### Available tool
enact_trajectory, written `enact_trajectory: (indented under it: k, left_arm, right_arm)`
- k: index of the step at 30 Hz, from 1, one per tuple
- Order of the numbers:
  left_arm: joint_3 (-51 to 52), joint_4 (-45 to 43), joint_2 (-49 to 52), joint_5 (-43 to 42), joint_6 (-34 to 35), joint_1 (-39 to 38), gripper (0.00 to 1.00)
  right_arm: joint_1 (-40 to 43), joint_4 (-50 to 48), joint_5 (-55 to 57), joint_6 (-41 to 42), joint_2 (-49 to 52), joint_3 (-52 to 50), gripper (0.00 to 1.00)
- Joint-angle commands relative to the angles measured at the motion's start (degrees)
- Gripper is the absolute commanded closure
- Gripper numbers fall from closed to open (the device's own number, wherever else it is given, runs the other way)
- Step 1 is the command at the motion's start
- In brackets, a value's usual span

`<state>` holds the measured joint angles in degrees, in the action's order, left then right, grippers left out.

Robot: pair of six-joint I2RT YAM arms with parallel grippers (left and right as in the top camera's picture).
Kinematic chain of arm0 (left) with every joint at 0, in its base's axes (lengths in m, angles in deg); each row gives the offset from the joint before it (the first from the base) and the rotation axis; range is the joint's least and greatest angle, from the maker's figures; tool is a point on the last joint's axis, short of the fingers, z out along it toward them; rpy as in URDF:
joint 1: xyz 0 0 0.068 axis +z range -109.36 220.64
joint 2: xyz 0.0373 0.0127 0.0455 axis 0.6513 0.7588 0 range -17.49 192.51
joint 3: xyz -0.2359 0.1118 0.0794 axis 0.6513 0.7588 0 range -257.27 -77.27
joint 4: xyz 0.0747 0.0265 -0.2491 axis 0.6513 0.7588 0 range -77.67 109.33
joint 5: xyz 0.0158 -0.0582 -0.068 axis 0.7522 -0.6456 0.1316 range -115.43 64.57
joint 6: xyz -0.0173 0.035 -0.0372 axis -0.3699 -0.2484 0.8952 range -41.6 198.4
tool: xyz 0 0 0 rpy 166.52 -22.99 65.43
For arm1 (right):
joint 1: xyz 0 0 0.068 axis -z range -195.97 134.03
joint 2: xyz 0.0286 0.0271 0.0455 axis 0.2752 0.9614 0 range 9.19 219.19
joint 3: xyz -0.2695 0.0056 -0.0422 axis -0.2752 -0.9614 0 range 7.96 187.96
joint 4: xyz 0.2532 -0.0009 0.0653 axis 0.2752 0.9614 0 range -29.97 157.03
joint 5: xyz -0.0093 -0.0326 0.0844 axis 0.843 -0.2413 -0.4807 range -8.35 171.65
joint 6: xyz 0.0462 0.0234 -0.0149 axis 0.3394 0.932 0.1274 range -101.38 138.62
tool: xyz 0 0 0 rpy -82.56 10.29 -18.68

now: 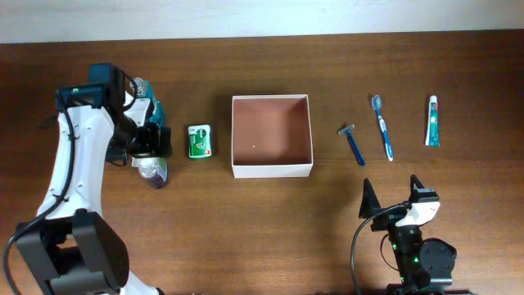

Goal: Pack container
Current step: 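Move the left gripper down over the clear foam soap bottle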

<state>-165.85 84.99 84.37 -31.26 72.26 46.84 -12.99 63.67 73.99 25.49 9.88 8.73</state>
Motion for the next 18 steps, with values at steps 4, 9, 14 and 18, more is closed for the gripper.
enact_trajectory:
  k: [4,9,14,18]
  left_arm:
    - [3.1,-2.4,2.2,-0.4,0.9,0.2,0.01]
    - [3.1,-3.6,2.5,-0.5,0.9,0.2,0.01]
    - [3.1,-3.7,2.5,-3.4,0.9,0.2,0.01]
    - [3.1,-3.6,2.5,-3.8,1.0,0.2,0.01]
  right_arm:
    - [0.5,0.0,-0.7,-0.5,-0.5,-0.5,0.01]
    - [0.5,0.0,-0.7,-0.5,-0.5,-0.5,0.01]
    - [0.5,0.0,-0.7,-0.5,-0.5,-0.5,0.02]
    - [0.5,0.0,-0.7,-0.5,-0.5,-0.5,0.01]
